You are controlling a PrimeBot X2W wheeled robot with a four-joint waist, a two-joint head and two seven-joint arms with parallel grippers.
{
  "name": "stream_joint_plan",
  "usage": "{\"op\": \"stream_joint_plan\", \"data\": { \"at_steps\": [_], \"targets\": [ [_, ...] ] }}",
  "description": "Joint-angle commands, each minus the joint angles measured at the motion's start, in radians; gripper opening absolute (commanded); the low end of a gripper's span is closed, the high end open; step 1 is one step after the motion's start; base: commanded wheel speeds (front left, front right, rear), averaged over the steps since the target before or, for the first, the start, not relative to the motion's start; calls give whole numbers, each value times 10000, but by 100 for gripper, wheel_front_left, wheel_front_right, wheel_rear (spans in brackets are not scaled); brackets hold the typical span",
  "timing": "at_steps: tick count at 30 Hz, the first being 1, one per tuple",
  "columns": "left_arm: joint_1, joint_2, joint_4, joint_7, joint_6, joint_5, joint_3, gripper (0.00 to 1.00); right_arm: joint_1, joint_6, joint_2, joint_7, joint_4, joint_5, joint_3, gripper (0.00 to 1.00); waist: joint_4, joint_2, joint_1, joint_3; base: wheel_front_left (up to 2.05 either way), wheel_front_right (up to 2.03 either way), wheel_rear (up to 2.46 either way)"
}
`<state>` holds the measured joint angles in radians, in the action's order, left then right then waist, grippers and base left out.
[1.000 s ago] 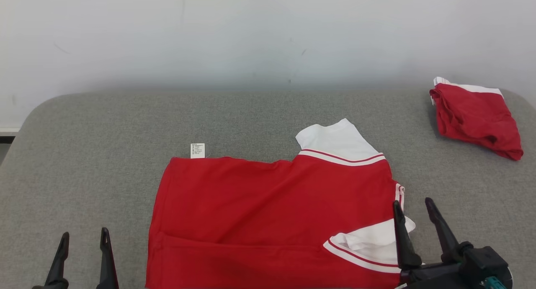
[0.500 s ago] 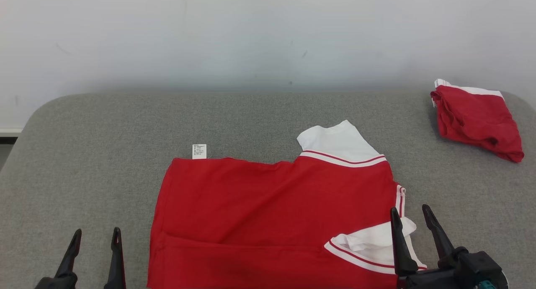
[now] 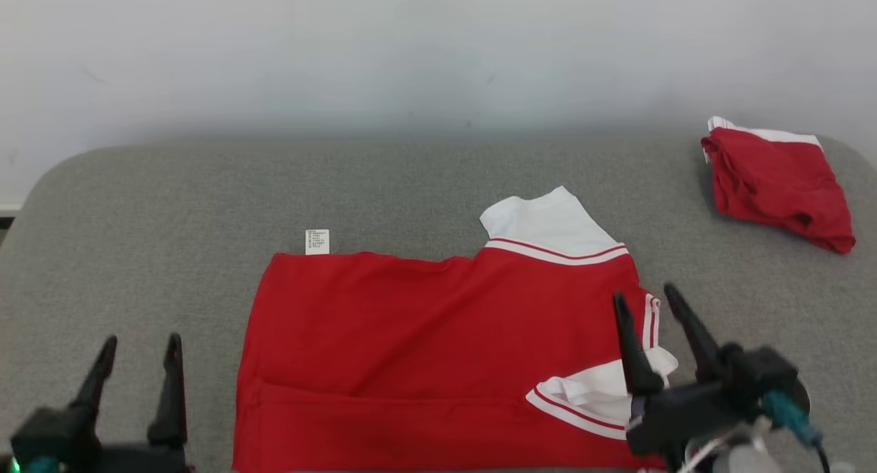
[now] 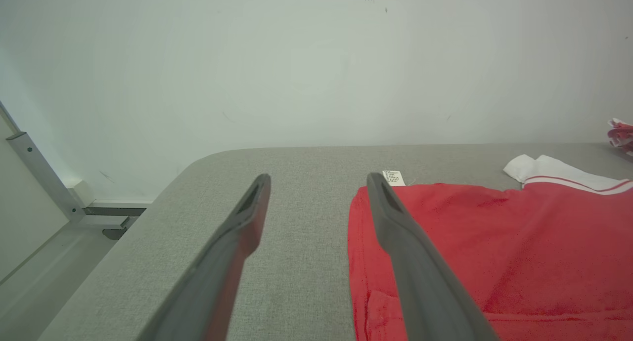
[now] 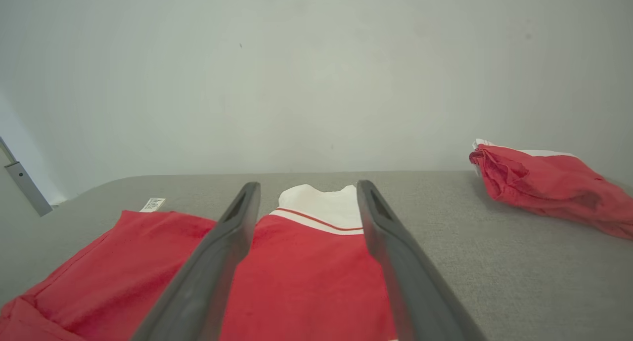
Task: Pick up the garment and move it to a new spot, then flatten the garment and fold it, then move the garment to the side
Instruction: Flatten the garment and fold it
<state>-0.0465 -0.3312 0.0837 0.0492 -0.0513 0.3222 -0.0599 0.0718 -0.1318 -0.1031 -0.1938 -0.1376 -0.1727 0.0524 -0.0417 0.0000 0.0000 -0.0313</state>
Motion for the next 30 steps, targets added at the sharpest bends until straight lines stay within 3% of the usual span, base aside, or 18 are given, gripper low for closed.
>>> {"op": "stream_joint_plan", "data": {
  "at_steps": [1,5,6,9,11,13,20,30],
  "targets": [
    [468,-120,-117,-110,138,225,72,100,520,22,-191,132,-127,-158,103,100,227,0,0,-346,0,0,0],
    [1677,-421,-697,-369,666,684,174,100,2139,22,-477,591,-851,-422,315,100,448,0,0,-953,0,0,0],
    [2355,-735,-1198,-706,987,666,62,100,3029,22,-650,771,-1400,-443,416,100,541,0,0,-1269,0,0,0],
    [3169,-578,-1591,-846,1242,1245,94,100,3902,22,-766,868,-1995,-453,554,100,623,0,0,-1610,0,0,0],
    [3721,-987,-2048,-1177,1412,1173,-105,100,4746,22,-826,791,-2586,-482,728,100,727,0,0,-1946,0,0,0],
    [4425,-945,-2487,-1482,1579,1531,-226,100,5545,22,-849,759,-3194,-482,866,100,794,0,0,-2296,0,0,0],
    [6127,-1197,-4179,-2014,1801,2223,-948,100,7693,22,-814,594,-5393,-563,1470,100,976,0,0,-3207,0,0,0],
    [7253,-1545,-5856,-2525,1809,3802,-2274,100,9365,22,-529,-128,-7585,-750,2234,100,1179,0,0,-3822,0,0,0]
  ]
}}
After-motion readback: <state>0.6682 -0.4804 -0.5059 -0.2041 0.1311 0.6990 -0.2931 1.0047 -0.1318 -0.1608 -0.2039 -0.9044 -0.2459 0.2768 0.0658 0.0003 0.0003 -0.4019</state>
